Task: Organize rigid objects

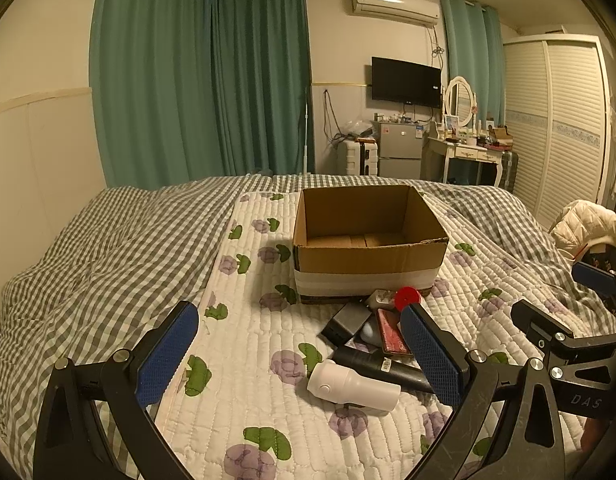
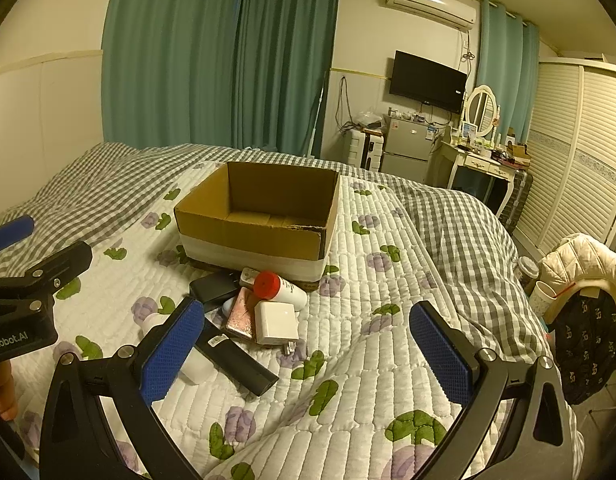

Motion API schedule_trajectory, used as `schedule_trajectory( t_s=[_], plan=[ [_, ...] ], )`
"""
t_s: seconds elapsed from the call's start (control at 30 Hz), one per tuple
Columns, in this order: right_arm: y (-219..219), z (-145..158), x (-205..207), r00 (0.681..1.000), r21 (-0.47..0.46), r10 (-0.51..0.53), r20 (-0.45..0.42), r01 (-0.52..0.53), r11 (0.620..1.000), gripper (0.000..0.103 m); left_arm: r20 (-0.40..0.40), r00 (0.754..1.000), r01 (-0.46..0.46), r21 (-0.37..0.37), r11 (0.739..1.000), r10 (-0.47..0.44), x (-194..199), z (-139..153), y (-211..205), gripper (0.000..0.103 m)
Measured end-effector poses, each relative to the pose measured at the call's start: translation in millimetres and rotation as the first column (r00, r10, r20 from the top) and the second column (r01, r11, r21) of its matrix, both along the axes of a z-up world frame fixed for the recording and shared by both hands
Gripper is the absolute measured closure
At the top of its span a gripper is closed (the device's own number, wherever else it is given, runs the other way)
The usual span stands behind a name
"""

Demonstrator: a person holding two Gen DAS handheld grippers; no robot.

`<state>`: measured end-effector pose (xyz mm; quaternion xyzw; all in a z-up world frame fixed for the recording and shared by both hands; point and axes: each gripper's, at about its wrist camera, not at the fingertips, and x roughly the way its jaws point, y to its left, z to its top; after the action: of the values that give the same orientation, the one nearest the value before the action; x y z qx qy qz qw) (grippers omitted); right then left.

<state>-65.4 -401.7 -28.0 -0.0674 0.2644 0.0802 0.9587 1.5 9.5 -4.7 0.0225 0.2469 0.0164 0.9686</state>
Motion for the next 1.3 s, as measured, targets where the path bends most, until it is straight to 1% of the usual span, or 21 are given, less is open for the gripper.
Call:
schedule_trajectory(
  t_s=[0.4, 0.47, 0.67, 0.77, 0.83, 1.0, 1.13, 1.3],
  plan=[
    [2.9, 0.3, 0.3, 1.000, 0.000, 0.009, -0.010, -0.009, 1.000, 0.000, 0.000, 1.000, 0.004, 0.003, 1.000, -0.004, 2.7, -4.7, 1.7, 0.000],
    [2.6, 0.0, 0.2, 1.000, 0.001, 0.009, -0.011, -0.009, 1.000, 0.000, -0.001, 1.000, 0.002, 0.005, 1.000, -0.002, 0.0, 0.1, -3.5, 0.000],
    [1.7, -2.5, 8.4, 0.999, -0.009, 0.015, -0.031, -0.015, 1.000, 0.000, -0.036, 0.999, -0.002, 0.008, 1.000, 0.002, 10.6, -10.9, -4.6, 0.000],
    [1.3, -8.6, 20.8, 0.998, -0.026, 0.013, -0.056, -0.015, 1.000, 0.000, -0.065, 0.998, -0.011, 0.011, 1.000, 0.012, 17.3, -19.7, -4.8, 0.000],
    [1.2, -15.4, 33.7, 0.996, -0.040, 0.016, -0.093, -0.020, 0.999, 0.000, -0.091, 0.996, -0.019, 0.012, 1.000, 0.020, 26.7, -26.6, -4.3, 0.000],
    [2.0, -35.0, 74.3, 0.977, -0.008, 0.028, -0.210, -0.030, 1.000, 0.000, -0.160, 0.987, -0.033, 0.016, 0.999, 0.035, 56.7, -45.1, -2.5, 0.000],
    [19.8, -53.2, 104.4, 0.968, -0.060, 0.034, -0.249, -0.051, 0.997, 0.000, -0.203, 0.978, -0.044, 0.035, 0.998, 0.050, 86.1, -59.7, -3.6, 0.000],
    [48.9, -81.9, 145.5, 0.945, -0.130, 0.077, -0.319, -0.124, 0.984, 0.003, -0.262, 0.962, -0.060, 0.057, 0.997, 0.073, 116.2, -78.9, -1.8, 0.000]
  ],
)
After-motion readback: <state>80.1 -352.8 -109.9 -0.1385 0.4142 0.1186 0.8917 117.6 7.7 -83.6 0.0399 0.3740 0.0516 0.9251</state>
